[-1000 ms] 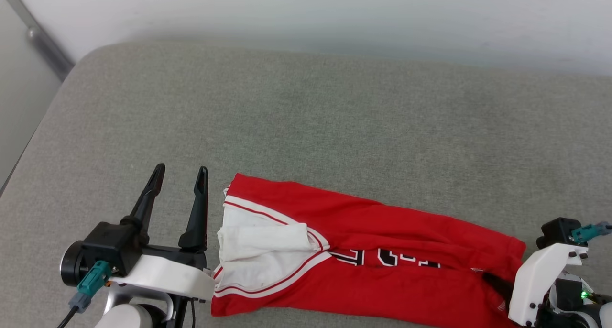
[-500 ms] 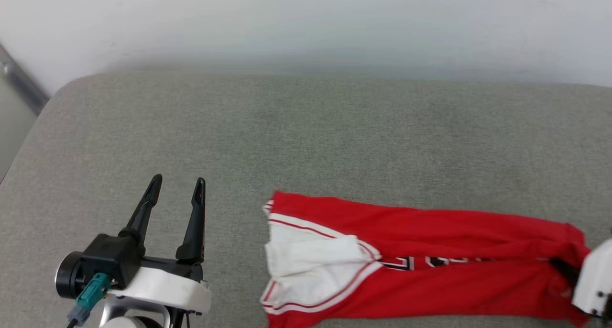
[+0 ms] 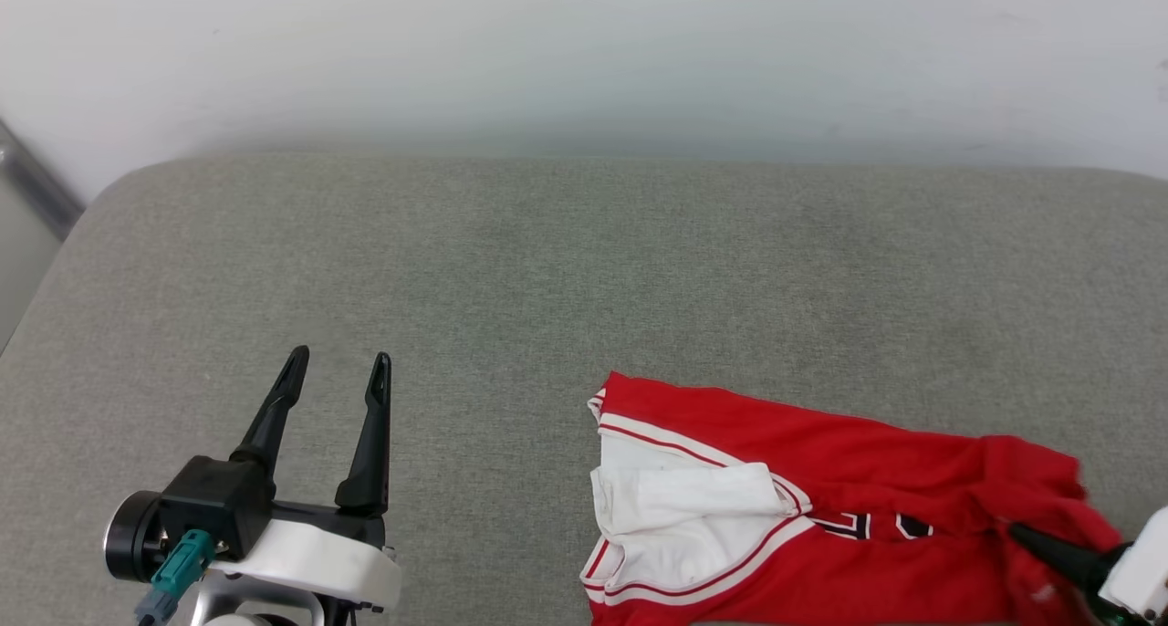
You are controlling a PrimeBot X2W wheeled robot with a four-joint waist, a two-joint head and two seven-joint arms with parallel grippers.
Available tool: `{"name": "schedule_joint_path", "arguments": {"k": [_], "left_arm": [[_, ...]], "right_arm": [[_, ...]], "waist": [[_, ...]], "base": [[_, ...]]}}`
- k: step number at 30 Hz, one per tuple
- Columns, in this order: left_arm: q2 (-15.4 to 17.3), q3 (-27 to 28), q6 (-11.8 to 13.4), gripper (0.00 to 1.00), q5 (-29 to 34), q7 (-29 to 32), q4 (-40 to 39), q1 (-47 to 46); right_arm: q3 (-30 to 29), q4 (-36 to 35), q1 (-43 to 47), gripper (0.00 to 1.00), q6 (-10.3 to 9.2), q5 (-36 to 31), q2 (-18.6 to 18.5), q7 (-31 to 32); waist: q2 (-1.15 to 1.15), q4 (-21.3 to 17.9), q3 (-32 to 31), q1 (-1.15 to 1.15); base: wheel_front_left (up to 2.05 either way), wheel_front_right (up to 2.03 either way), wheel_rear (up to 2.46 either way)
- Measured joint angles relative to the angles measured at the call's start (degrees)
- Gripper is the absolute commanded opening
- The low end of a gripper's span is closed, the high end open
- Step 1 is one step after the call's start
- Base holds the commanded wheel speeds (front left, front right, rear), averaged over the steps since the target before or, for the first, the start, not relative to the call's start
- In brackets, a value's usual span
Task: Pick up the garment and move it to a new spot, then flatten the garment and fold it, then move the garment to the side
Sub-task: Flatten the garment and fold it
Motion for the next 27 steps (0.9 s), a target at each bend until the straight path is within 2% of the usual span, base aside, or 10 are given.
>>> {"name": "schedule_joint_path", "arguments": {"k": [5,7,15,19,21,22,23,24,25,27], "left_arm": [[-0.01,-0.26,0.0,1.0,-0.1,0.25,0.26,0.07],[-0.12,-0.67,-0.2,1.0,-0.14,0.42,0.45,0.04],[-1.05,-1.53,-0.9,1.0,-0.32,0.36,1.33,-1.66],[-1.64,-1.89,-1.4,1.0,-0.56,0.22,1.89,-2.47],[-2.09,-2.16,-1.86,1.0,-0.66,-0.08,2.42,-2.91],[-2.14,-2.21,-2.11,1.0,-0.69,-0.13,2.58,-3.11],[-2.22,-2.23,-2.24,1.0,-0.75,-0.21,2.76,-3.4],[-2.29,-2.24,-2.25,1.0,-0.75,-0.34,2.96,-3.64],[-2.29,-2.24,-2.25,1.0,-0.75,-0.34,2.96,-3.64],[-2.44,-2.24,-2.35,1.0,-1.08,-0.63,3.57,-3.71]], "right_arm": [[0.07,2.18,-2.33,0.0,-0.01,8.95,1.62,5.57],[3.92,7.13,-3.55,0.0,-0.01,17.36,1.68,6.14],[21.56,16.81,-8.08,0.0,-0.01,30.31,1.9,-2.74],[27.71,19.3,-9.75,0.0,-0.01,32.71,1.92,-6.7],[32.21,21.57,-11.46,0.02,-0.01,32.85,1.92,-11.36],[33.57,22.13,-11.94,0.33,-0.01,32.51,1.92,-12.67],[34.51,22.71,-12.27,0.44,-0.01,32.66,1.93,-14.05],[35.49,23.36,-12.65,0.44,-0.01,32.79,1.93,-15.38],[35.49,23.36,-12.65,1.0,-0.01,32.79,1.93,-15.38],[37.85,24.46,-13.82,1.0,-0.01,32.93,1.93,-18.22]], "waist": [[0.0,0.85,-0.07,0.0],[0.0,1.69,0.13,0.0],[0.0,4.55,1.33,0.0],[0.0,5.67,1.79,0.0],[0.0,6.59,2.37,0.0],[0.0,6.83,2.61,0.0],[0.0,7.03,2.84,0.0],[0.0,7.19,3.09,0.0],[0.0,7.19,3.09,0.0],[0.0,7.42,3.56,0.0]], "base": [[0.0,0.0,0.0],[0.0,0.0,0.0],[0.0,0.0,0.0],[0.0,0.0,0.0],[0.0,0.0,0.0],[0.0,0.0,0.0],[0.0,0.0,0.0],[0.0,0.0,0.0],[0.0,0.0,0.0],[0.0,0.0,0.0]]}}
